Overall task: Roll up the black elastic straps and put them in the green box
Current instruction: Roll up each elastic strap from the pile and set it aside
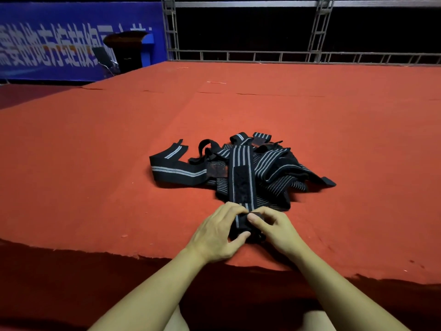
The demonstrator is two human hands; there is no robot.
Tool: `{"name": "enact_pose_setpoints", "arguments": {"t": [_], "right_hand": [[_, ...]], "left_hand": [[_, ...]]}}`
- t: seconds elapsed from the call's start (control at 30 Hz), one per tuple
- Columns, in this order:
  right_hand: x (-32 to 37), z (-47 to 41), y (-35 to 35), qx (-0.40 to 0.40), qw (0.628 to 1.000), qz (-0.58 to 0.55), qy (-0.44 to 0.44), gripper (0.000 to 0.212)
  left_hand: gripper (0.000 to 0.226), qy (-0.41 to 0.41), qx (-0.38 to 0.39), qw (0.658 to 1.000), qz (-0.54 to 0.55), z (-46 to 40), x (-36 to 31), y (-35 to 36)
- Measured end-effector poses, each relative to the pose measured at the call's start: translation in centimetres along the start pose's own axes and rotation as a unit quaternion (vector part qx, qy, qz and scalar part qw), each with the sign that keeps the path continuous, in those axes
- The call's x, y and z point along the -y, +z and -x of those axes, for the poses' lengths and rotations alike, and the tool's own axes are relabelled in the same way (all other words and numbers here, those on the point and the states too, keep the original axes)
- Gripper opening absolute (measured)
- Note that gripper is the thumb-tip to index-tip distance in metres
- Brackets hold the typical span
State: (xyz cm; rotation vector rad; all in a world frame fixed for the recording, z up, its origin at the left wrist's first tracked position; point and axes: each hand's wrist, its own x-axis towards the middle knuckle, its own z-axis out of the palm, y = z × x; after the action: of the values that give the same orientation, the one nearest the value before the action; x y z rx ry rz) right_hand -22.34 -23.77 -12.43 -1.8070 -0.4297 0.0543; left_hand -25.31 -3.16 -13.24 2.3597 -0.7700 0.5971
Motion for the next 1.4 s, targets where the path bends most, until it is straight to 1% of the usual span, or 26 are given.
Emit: {"name": "enact_pose_setpoints", "arguments": {"t": [0.03, 0.13, 0.23, 0.33, 0.47, 0.57, 0.63, 0.67, 0.73, 0.83, 0.9, 0.97, 1.03, 1.1, 1.2, 1.33, 1.4], "right_hand": [[-0.3, 0.1, 0.0, -0.002, 1.000, -0.004, 0.000, 0.013], [-0.7, 0.4, -0.2, 0.012, 1.000, 0.005, -0.014, 0.031], [-0.8, 0.4, -0.2, 0.001, 1.000, 0.006, -0.027, 0.016], [-0.6, 0.5, 0.0, -0.005, 0.999, -0.012, -0.032, 0.004], [-0.2, 0.6, 0.2, -0.005, 0.999, 0.041, -0.032, 0.020], [0.0, 0.5, -0.6, 0.034, 0.997, 0.062, -0.015, 0.019], [-0.2, 0.5, -1.5, 0.060, 0.994, 0.091, -0.025, 0.011], [-0.4, 0.5, -1.8, 0.058, 0.992, 0.108, -0.042, 0.008], [-1.1, 0.7, -1.9, 0.037, 0.988, 0.131, -0.070, 0.012], [-1.5, 0.7, -1.7, 0.035, 0.990, 0.129, -0.042, 0.012], [-1.5, 0.7, -1.7, 0.039, 0.987, 0.149, -0.045, 0.015], [-1.3, 0.8, -1.6, 0.030, 0.986, 0.156, -0.044, 0.016], [-1.2, 0.9, -1.4, 0.012, 0.991, 0.126, -0.035, 0.014], [-1.2, 0.8, -1.5, 0.000, 0.994, 0.111, -0.024, 0.011], [-1.3, 0.6, -1.5, -0.011, 0.991, 0.133, -0.025, 0.008], [-1.3, 0.4, -1.1, -0.022, 0.983, 0.181, -0.013, 0.008], [-1.3, 0.3, -1.0, -0.023, 0.979, 0.203, -0.011, 0.010]], "left_hand": [[0.046, 0.004, -0.002, 1.000, 0.000, 0.0, 0.0, 0.1], [0.040, 0.023, -0.020, 0.999, -0.013, 0.1, -0.1, 0.3], [0.035, 0.040, -0.042, 0.997, -0.042, 0.2, -0.2, 0.5], [0.033, 0.042, -0.046, 0.996, -0.063, 0.2, -0.2, 0.5], [0.025, 0.030, -0.036, 0.996, -0.073, 0.3, 0.1, 0.8], [0.024, 0.016, -0.026, 0.997, -0.070, 0.4, 0.1, 0.9], [0.025, 0.000, -0.014, 0.997, -0.071, 0.3, 0.1, 0.9], [0.025, -0.009, -0.007, 0.997, -0.070, 0.2, 0.2, 1.0], [0.027, -0.026, 0.016, 0.997, -0.065, 0.0, 0.2, 1.0], [0.032, -0.047, 0.052, 0.995, -0.074, -0.1, 0.4, 1.1], [0.034, -0.062, 0.078, 0.991, -0.088, -0.3, 0.4, 1.0], [0.029, -0.072, 0.103, 0.987, -0.095, -0.6, 0.3, 0.8], [0.028, -0.085, 0.120, 0.984, -0.102, -0.7, 0.3, 0.8], [0.030, -0.096, 0.110, 0.984, -0.102, -0.8, 0.3, 0.8], [0.024, -0.086, 0.064, 0.992, -0.064, -0.6, 0.2, 0.7], [0.036, -0.031, 0.064, 0.996, -0.060, -0.2, 0.0, 0.5], [0.045, -0.037, 0.071, 0.995, -0.067, -0.2, 0.3, 0.6]]}}
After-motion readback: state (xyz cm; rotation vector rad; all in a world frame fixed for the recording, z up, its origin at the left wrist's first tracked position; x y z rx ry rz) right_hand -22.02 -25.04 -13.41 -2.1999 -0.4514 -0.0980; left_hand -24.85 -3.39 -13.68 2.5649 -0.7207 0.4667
